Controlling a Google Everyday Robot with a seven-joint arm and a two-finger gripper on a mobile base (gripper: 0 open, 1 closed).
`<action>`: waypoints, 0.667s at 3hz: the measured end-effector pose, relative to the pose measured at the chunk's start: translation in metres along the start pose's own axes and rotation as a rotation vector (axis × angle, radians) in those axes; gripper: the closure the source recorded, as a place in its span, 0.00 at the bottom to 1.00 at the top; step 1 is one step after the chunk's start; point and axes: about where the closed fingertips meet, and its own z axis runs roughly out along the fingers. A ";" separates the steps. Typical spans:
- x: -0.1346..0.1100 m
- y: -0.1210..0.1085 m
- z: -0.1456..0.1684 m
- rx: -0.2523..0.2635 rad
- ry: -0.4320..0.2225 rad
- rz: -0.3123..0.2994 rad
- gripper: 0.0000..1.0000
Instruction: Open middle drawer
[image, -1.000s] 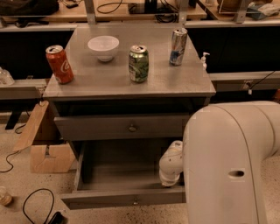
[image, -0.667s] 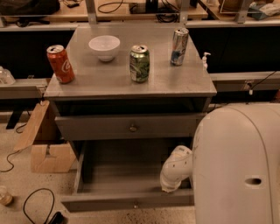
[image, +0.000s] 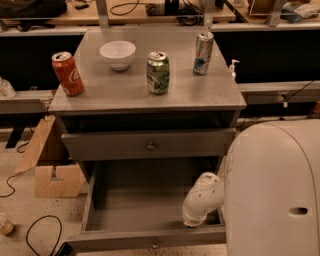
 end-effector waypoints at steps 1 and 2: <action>-0.001 -0.002 0.000 0.000 0.000 0.000 1.00; -0.005 0.025 0.002 -0.027 -0.029 -0.007 1.00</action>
Offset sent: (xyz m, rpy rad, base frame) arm -0.2148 0.0517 -0.0185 0.2283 0.1631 0.0842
